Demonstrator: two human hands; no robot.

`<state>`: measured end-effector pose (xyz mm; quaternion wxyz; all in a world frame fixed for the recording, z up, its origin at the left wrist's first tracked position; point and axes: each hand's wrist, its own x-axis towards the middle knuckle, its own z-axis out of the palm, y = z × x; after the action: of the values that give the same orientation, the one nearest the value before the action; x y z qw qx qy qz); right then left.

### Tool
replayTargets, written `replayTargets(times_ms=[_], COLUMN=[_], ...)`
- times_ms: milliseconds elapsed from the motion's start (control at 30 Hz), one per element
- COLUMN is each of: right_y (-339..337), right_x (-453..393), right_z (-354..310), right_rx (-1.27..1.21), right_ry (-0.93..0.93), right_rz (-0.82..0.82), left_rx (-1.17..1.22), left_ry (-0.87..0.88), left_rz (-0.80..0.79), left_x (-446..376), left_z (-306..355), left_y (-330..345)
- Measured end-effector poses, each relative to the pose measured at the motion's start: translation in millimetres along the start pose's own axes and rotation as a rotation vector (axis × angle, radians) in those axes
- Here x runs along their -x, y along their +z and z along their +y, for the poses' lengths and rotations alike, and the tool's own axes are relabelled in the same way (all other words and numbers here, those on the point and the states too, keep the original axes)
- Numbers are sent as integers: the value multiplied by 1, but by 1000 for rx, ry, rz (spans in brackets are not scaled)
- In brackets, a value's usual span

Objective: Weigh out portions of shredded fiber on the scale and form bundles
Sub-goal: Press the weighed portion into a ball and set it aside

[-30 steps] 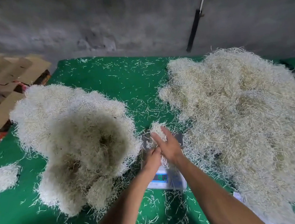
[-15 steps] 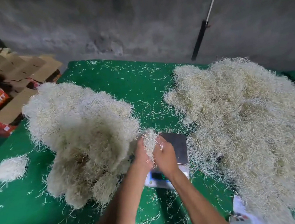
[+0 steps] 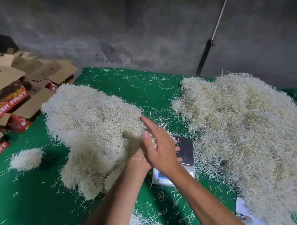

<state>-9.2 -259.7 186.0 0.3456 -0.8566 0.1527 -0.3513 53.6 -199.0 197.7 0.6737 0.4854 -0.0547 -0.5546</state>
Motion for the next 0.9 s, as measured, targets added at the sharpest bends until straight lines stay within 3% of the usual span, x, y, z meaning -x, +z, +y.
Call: replayTargets(times_ms=[133, 233, 300, 367, 467, 600, 633, 667, 700, 767, 900], right_y=[-4, 20, 27, 18, 8, 37, 44, 48, 50, 58, 90], right_x=[-3, 16, 6, -11, -11, 1, -4, -13, -21, -31, -52], right_z=[9, -6, -16, -13, 0, -16, -18, -20, -20, -17, -12], right_rx=[-56, -49, -30, -22, 49, 87, 144, 183, 176, 47, -188], right_ry=[106, -75, -34, 74, -14, -248, -237, -184, -105, 5, 192], right_rz=[1, -9, -48, -118, -128, -115, -124, -143, -161, -136, 13], left_rx=[-40, 33, -116, -164, 90, 359, 400, 345, 307, 330, 387], left_ry=[45, 208, 300, 191, 51, 134, 200, 163, 82, -62, -49], left_rz=[60, 66, 128, 93, 83, 39, 81, 166, 121, 59, 113], left_x=[4, 15, 22, 15, 13, 18, 17, 17, 17, 13, 8], left_z=[23, 14, 2, 6, 37, 25, 20, 19, 19, 35, 52], left_y=[-15, -28, -21, -20, -38, -40, -42, -44, -47, -54, -81])
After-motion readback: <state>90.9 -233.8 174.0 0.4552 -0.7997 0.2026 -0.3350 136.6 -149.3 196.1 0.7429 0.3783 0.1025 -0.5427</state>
